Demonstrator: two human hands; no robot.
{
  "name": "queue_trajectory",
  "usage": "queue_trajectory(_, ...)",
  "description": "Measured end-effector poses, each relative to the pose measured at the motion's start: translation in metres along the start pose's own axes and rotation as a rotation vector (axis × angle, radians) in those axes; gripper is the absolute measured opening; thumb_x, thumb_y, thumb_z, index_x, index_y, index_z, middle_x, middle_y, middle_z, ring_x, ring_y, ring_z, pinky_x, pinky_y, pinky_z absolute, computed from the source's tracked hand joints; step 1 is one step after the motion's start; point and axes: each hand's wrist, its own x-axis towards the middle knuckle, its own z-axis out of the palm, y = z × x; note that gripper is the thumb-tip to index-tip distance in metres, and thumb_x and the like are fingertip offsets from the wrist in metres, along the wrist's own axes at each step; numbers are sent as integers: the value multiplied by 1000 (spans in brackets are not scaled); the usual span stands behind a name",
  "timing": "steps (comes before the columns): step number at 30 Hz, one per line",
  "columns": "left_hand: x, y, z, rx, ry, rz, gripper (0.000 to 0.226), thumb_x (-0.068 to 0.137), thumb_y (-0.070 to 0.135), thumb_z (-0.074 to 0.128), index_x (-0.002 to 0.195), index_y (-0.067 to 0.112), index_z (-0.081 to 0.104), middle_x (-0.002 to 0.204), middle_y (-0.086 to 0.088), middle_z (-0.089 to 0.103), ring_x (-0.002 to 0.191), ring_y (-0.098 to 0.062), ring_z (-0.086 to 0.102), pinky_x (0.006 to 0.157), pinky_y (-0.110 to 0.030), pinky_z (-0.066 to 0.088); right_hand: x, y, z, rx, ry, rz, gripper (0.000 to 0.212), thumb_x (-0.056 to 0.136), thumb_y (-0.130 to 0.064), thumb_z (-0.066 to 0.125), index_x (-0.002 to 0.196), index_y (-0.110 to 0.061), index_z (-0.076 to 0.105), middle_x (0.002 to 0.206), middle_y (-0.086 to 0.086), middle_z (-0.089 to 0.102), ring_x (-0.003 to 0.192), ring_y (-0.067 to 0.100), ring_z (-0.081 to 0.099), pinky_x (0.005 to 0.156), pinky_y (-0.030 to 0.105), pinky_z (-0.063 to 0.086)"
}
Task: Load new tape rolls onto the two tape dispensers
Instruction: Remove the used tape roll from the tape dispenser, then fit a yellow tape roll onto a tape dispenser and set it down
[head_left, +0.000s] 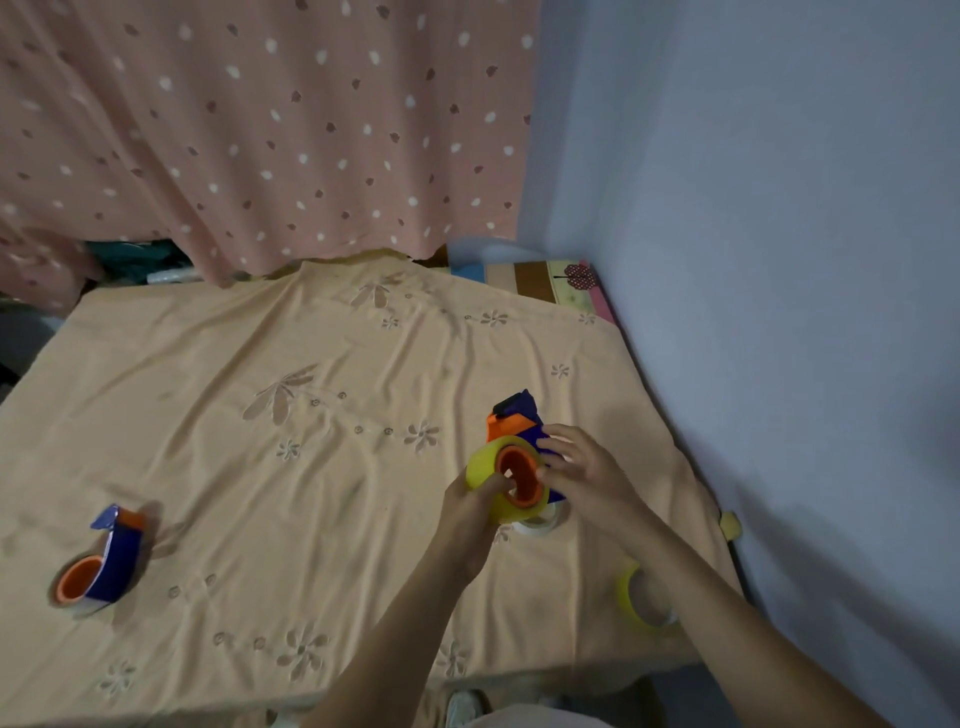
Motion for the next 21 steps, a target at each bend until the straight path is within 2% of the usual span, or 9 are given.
queue_trajectory(2,1,-2,-6,-29,-12,-9,43,79,3,65,122,1,67,117,-27,68,106,-35,64,94,-46,51,0,-4,-2,-184,312,-58,37,88,-19,71,121,-28,55,114,-9,66,103,6,65,72,12,52)
queue_trajectory(3,1,-3,-8,-44,-25,-16,39,83,1,63,122,2,67,117,-25,69,106,-34,65,95,-45,51,0,-5,-3,-245,383,-65,38,88,-25,72,121,-28,53,113,-9,62,102,9,63,69,11,49)
queue_trajectory(4,0,-4,-9,-61,-40,-24,36,86,1,61,122,3,67,117,-25,69,107,-34,65,96,-46,50,0,-4,-3,-258,369,-19,45,87,-32,73,125,-29,49,116,-9,56,103,10,60,68,11,48)
queue_trajectory(6,-2,-5,-7,-85,-59,-36,38,85,4,63,123,3,66,119,-25,69,107,-34,64,97,-47,49,1,-4,3,-125,193,163,59,85,-42,74,132,-31,41,119,-8,51,103,10,59,69,17,51)
queue_trajectory(9,-4,-7,0,-78,-87,-44,49,75,9,67,123,2,66,116,-24,69,103,-32,66,93,-45,51,0,4,21,-23,30,288,48,85,-34,75,126,-24,51,112,-6,66,101,14,66,81,29,59)
queue_trajectory(12,-6,-4,-1,-85,-82,-69,55,73,10,67,127,2,64,115,-22,69,104,-32,65,90,-43,51,-1,10,37,-17,85,278,38,88,-15,70,124,-21,60,105,-1,71,93,14,70,77,28,60)
queue_trajectory(15,-13,-1,-9,-89,-76,-107,65,69,19,70,132,4,60,117,-21,68,107,-32,61,95,-44,47,-1,7,44,314,99,386,31,87,-6,69,117,-10,67,101,12,75,88,23,73,80,38,62)
queue_trajectory(17,-20,0,-15,-131,-72,-111,69,64,24,72,130,7,61,117,-16,68,109,-30,61,97,-44,46,-1,2,50,436,70,459,29,85,-8,71,114,-8,69,96,14,74,86,26,71,73,37,60)
queue_trajectory(21,-40,-1,-32,-216,22,-115,56,66,26,74,121,17,67,118,-10,73,109,-23,69,91,-38,54,3,0,78,265,51,473,17,85,-10,69,102,-14,69,89,10,74,84,26,71,68,34,58)
